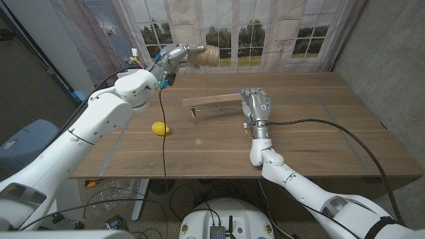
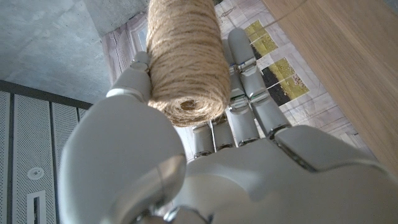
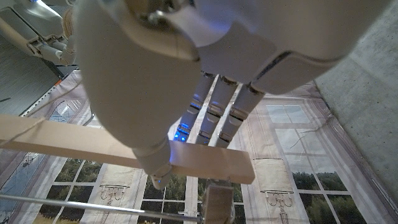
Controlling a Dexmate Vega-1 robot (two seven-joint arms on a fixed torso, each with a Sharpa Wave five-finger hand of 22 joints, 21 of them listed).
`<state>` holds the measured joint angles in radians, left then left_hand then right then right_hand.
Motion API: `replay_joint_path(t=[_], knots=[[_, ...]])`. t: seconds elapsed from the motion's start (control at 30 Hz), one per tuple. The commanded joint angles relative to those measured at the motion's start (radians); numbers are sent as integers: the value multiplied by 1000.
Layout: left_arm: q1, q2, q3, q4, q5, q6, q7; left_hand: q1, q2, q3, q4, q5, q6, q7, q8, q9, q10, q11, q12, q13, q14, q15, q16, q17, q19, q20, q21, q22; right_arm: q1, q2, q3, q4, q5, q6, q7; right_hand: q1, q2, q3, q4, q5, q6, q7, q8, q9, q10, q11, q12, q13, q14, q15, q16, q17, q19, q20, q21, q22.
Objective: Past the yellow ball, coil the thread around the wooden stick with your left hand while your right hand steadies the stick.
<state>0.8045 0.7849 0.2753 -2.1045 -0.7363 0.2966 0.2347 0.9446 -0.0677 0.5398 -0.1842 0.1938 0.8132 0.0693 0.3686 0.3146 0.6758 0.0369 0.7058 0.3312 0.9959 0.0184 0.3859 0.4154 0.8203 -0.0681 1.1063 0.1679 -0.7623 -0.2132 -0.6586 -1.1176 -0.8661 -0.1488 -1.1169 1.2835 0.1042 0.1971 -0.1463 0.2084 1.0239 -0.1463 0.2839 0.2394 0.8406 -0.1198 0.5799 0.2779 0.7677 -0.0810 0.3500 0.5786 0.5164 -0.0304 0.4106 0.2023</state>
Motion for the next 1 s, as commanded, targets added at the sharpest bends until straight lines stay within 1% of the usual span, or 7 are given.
replay_joint_path(t=[0.03,0.23,0.4,0.47,0.63,0.87,1.0], knots=[[42,28,-22,-51,-46,-36,-75,189,200,128,16,6,52,-30,4,20,141,-139,4,166,188,-245,-4,4,27,-85,5,3,86,-10,-97,42,121,-83,0,30,46,2,7,5,34,22,6,1,110,-2,133,108,-2,-154,-3,3,-2,2,7,2],[60,37,-32,-64,-78,-45,-103,190,199,128,15,6,53,-29,4,22,143,-138,3,165,190,-246,-5,5,27,-86,5,3,119,-8,-131,52,193,-140,1,24,47,0,12,6,33,21,6,1,108,-3,133,109,-4,-150,-8,2,-4,3,8,1],[72,46,-30,-74,-94,-54,-127,190,199,128,14,7,53,-28,3,22,143,-139,3,166,191,-246,-6,6,27,-86,5,3,119,20,-101,62,209,-168,0,22,47,-1,12,6,35,21,7,1,109,-4,133,108,-5,-151,-10,3,-5,5,10,1],[75,48,-27,-75,-102,-55,-137,191,199,128,14,7,53,-28,2,22,142,-138,2,167,190,-246,-8,6,27,-87,5,3,112,39,-68,66,194,-167,0,19,48,-1,14,6,34,21,6,1,109,-4,133,107,-5,-149,-12,3,-5,6,10,1],[77,52,-11,-75,-118,-47,-155,191,198,128,13,7,53,-30,2,23,142,-140,3,168,190,-246,-9,7,28,-87,5,3,85,100,39,77,125,-150,0,16,48,-1,16,6,34,24,6,1,112,-1,134,106,-4,-149,-14,5,-6,9,12,1],[95,53,7,-76,-129,-39,-151,192,198,129,13,7,53,-29,0,23,141,-138,1,167,191,-246,-11,8,28,-87,4,3,47,178,189,81,20,-99,0,14,49,-1,17,6,33,28,6,1,111,0,134,105,-1,-148,-16,8,-8,11,13,0],[106,49,17,-68,-137,-32,-140,191,198,128,14,7,54,-29,0,23,143,-139,1,167,192,-246,-12,9,29,-87,5,3,28,229,278,83,-41,-60,0,10,50,-1,19,6,32,30,6,1,116,7,136,105,-2,-144,-21,6,-8,12,14,0]])
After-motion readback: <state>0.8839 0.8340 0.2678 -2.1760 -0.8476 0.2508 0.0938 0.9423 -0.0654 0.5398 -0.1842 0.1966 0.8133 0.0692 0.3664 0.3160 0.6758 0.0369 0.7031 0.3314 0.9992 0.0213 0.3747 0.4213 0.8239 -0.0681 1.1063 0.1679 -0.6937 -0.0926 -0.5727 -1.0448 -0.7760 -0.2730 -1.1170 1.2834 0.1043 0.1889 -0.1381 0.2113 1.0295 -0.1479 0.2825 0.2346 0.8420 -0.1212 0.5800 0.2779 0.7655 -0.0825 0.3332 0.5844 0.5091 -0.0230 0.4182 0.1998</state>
